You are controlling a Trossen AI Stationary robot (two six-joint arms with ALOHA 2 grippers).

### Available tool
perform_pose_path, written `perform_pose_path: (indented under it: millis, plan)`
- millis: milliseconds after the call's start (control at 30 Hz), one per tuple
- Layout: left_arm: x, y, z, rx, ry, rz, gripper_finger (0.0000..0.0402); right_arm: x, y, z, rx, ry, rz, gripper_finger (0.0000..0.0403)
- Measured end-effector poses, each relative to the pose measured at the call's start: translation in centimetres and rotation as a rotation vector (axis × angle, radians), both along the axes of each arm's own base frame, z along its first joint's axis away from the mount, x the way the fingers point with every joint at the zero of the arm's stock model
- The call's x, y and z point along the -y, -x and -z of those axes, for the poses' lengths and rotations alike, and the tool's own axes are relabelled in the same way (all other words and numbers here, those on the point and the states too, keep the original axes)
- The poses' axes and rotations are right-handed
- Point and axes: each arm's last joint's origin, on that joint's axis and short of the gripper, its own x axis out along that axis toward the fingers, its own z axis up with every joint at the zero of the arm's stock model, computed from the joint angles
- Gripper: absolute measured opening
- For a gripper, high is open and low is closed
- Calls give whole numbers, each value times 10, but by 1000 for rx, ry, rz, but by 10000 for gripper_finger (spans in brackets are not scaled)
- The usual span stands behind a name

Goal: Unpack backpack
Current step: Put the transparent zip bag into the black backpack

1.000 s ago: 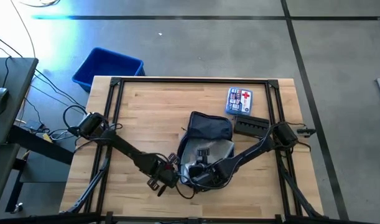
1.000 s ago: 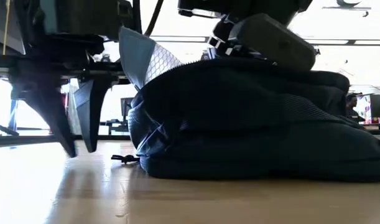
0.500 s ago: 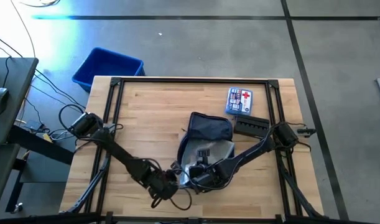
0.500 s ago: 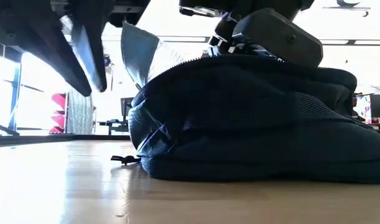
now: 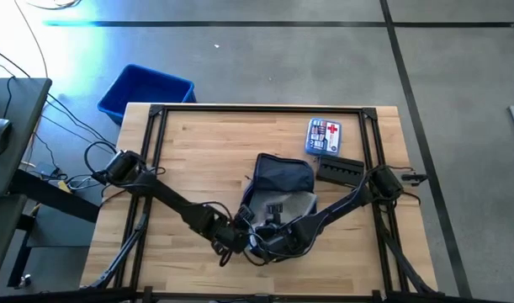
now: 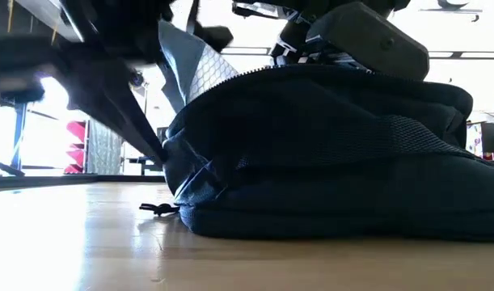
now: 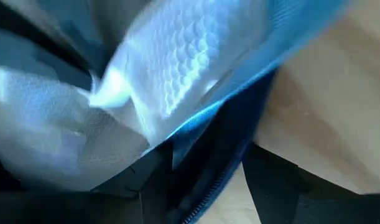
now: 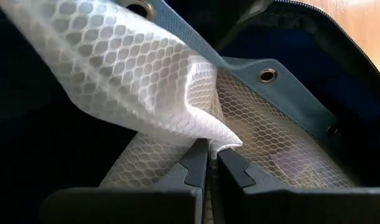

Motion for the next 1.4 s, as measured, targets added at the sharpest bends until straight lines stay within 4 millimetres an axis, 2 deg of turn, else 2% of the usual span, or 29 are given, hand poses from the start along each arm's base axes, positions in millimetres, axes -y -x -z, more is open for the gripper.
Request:
perform_pose_path:
  millis: [133,233,333,367,533,700,1133,1400]
  plan:
    - [-3,-4,11,-29,3,-20,144,0,0,0,4,-4,6,0]
    - [0,-2,15,-31,-28,-29,92,0,0,0,13,-20,33,0]
    - [10,2,13,-27,-31,-24,24,0,0,0,23,-19,57,0]
    - [14,4,10,-29,-30,-25,13,0,0,0,25,-21,62,0]
    - [38,18,-5,-68,-32,-2,7,5,-2,0,43,-27,113,0]
    - [54,25,-24,-16,-16,2,2,12,-6,-2,107,2,199,0]
    - [74,15,-69,185,-5,-21,0,3,-19,-8,155,-91,-1,0]
    - [95,25,-79,259,-28,47,0,19,-15,-5,178,73,185,0]
